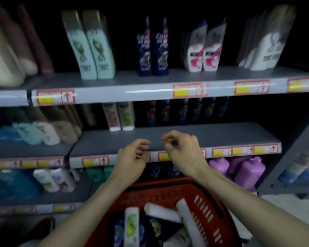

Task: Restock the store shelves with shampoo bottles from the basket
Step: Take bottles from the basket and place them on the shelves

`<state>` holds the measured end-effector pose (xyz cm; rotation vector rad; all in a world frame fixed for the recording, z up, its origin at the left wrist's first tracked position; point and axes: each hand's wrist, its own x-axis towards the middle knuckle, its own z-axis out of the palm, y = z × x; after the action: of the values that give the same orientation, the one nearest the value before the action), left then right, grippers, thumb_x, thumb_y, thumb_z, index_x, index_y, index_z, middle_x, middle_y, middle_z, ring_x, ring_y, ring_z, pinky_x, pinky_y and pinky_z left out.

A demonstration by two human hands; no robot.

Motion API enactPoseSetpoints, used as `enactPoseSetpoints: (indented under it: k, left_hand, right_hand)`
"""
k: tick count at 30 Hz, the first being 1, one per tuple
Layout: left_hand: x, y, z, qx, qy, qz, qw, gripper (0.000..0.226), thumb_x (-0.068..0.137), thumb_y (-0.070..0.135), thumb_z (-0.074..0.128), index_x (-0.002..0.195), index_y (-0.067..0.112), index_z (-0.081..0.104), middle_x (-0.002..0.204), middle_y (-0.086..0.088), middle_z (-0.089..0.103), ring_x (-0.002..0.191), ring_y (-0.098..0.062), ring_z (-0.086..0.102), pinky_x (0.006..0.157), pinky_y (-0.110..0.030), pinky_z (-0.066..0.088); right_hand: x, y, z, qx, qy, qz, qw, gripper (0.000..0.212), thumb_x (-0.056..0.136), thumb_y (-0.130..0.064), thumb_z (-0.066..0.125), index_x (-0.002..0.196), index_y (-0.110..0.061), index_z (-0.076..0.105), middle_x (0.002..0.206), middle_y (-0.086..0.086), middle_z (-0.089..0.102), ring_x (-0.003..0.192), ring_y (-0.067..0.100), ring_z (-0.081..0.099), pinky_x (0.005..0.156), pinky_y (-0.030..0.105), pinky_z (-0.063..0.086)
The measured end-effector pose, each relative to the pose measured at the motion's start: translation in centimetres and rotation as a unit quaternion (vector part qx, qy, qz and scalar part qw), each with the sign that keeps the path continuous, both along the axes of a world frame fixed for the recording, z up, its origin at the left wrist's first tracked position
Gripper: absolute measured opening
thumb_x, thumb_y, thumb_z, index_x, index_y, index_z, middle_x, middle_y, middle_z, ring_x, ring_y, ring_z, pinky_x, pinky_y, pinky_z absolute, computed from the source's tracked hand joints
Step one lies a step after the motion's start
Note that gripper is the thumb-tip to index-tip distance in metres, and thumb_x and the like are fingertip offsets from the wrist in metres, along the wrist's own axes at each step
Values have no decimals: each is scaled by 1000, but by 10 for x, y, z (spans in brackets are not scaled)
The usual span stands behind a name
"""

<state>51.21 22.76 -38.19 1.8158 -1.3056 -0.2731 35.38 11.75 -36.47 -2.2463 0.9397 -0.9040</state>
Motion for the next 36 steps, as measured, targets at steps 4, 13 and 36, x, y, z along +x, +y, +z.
enactPoseSetpoints:
  k: [4, 13, 36]
  left_hand:
    - [23, 39, -65, 43, 35, 30, 998, 30, 95, 4, 61, 116, 24, 70, 102, 6, 73, 81, 4, 67, 66, -3, 43]
    - [38, 42, -118, 182, -12, 2, 983, 25, 94, 23, 61, 116, 30, 71, 102, 9, 73, 94, -8, 67, 79, -19, 47]
    - [15, 94, -234, 466, -389, -321, 727, 78, 96, -2, 59, 156, 39, 31, 173, 3, -6, 159, -27, -15, 125, -57, 0]
  right_hand:
    - [9, 21, -76, 47, 70, 18, 996, 15, 86, -20, 66, 93, -26, 77, 86, -14, 78, 87, 5, 72, 82, 23, 55]
    - [11, 35, -136, 124, 170, 91, 973, 22, 88, -18, 62, 101, -28, 77, 89, -16, 74, 84, -1, 66, 73, 11, 44]
    - [-43, 28, -219, 176, 518, 179, 817, 49, 90, -7, 56, 134, -28, 60, 136, 6, 53, 115, 27, 62, 85, 31, 53]
